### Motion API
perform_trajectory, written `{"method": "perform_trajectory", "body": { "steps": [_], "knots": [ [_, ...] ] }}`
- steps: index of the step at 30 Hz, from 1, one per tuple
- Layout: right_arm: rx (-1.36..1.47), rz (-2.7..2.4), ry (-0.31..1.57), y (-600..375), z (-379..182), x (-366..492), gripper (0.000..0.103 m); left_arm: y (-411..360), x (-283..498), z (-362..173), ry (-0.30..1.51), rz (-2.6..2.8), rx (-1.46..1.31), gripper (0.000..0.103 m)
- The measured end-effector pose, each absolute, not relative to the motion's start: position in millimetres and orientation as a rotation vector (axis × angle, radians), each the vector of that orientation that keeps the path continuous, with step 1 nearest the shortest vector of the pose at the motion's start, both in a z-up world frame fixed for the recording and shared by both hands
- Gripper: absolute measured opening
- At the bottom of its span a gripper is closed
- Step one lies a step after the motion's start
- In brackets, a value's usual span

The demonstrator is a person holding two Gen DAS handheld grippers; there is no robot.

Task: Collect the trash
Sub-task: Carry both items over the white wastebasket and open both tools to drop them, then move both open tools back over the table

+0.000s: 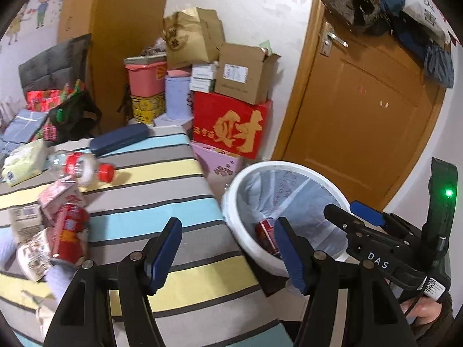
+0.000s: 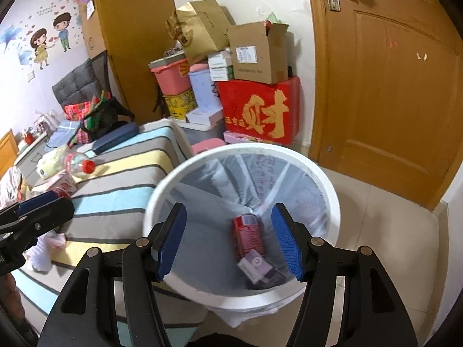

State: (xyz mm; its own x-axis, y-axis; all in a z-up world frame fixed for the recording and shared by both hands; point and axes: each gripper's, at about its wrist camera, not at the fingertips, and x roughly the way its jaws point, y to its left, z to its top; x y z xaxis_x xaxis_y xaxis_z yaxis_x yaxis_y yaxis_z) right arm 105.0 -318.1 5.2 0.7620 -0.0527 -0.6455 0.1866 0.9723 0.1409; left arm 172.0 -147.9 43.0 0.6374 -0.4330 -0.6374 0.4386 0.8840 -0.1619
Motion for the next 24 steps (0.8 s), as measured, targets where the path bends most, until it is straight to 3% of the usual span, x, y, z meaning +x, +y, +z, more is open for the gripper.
{"method": "perform_trajectory", "body": {
  "steps": [24],
  "knots": [
    [0.138,0.089,0.654,-212,11,105,0.063,23,125,54,0.647,-0.191,-0.109,0.066]
  ]
}}
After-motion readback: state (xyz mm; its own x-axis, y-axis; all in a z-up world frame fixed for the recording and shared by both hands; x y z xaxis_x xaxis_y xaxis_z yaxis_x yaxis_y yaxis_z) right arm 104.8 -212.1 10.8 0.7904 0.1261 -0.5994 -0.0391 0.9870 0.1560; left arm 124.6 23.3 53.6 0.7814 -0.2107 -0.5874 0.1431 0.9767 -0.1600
